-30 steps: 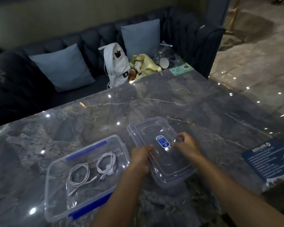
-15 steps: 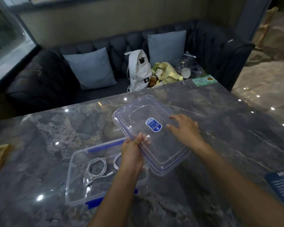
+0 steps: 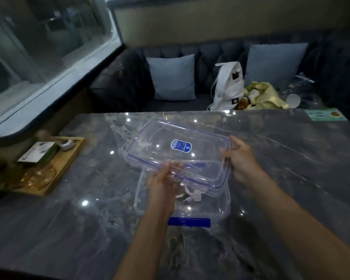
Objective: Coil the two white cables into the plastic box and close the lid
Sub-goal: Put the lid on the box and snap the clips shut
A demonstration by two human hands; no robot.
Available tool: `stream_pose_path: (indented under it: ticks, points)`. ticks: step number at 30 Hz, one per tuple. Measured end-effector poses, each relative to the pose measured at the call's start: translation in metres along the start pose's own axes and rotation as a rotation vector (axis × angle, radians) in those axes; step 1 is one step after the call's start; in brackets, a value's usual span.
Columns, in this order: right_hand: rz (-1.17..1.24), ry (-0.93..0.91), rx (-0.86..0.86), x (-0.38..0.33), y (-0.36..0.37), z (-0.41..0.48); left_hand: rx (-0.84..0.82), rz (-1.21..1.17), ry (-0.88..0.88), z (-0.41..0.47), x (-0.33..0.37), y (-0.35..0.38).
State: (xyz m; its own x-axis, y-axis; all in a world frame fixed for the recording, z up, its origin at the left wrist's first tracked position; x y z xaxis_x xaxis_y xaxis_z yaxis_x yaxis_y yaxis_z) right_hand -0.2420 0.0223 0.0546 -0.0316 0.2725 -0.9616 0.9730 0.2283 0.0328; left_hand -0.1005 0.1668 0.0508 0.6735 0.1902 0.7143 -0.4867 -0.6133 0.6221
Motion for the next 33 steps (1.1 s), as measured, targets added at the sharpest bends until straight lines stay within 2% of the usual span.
stream_pose_path:
  ticks: [5, 6, 8, 10, 11, 13, 16, 24, 30, 33]
  points:
    - [0.001, 0.071, -0.033, 0.008, -0.002, 0.006, 0.104, -0.214, 0.007, 0.009, 0.052, -0.049]
    - [-0.025, 0.083, -0.041, 0.011, -0.004, 0.006, 0.097, -0.148, -0.03, 0.009, 0.059, -0.058]
    - [-0.085, 0.094, -0.019, 0.018, -0.005, 0.006, 0.144, 0.175, -0.062, 0.009, 0.06, -0.073]
    - [-0.153, 0.048, 0.029, 0.025, -0.002, 0.005, 0.255, 0.49, 0.028, 0.008, 0.053, -0.082]
    - [-0.195, 0.023, 0.045, 0.029, 0.0, 0.005, 0.28, 0.561, 0.07, 0.007, 0.047, -0.083]
    - [-0.263, -0.007, 0.034, 0.038, 0.003, 0.002, 0.267, 0.595, 0.127, 0.002, 0.038, -0.084]
    - [-0.24, -0.017, -0.025, 0.049, 0.004, -0.001, 0.224, 0.641, 0.17, 0.001, 0.032, -0.09]
    - [-0.258, 0.046, -0.066, 0.063, 0.008, -0.001, 0.308, 0.699, 0.097, 0.006, 0.029, -0.102]
    - [-0.206, 0.066, -0.098, 0.065, 0.007, 0.003, 0.262, 0.696, 0.09, 0.006, 0.029, -0.105]
    - [-0.207, 0.04, -0.153, 0.068, 0.006, -0.001, 0.284, 0.703, -0.009, 0.005, 0.027, -0.108]
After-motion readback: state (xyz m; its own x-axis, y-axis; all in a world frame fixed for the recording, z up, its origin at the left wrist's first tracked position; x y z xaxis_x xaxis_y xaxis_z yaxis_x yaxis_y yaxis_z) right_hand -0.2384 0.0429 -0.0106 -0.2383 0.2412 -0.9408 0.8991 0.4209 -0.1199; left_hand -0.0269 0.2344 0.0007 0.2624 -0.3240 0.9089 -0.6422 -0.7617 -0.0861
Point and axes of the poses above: each hand's wrist, its own z-axis towards the middle knuckle, its own y-axis out of the palm, x = y × z, the point moved 3 cm from there along z, towards the middle knuckle, and after that the axes turned 7 degrees about -z, right-handed, at the moved point
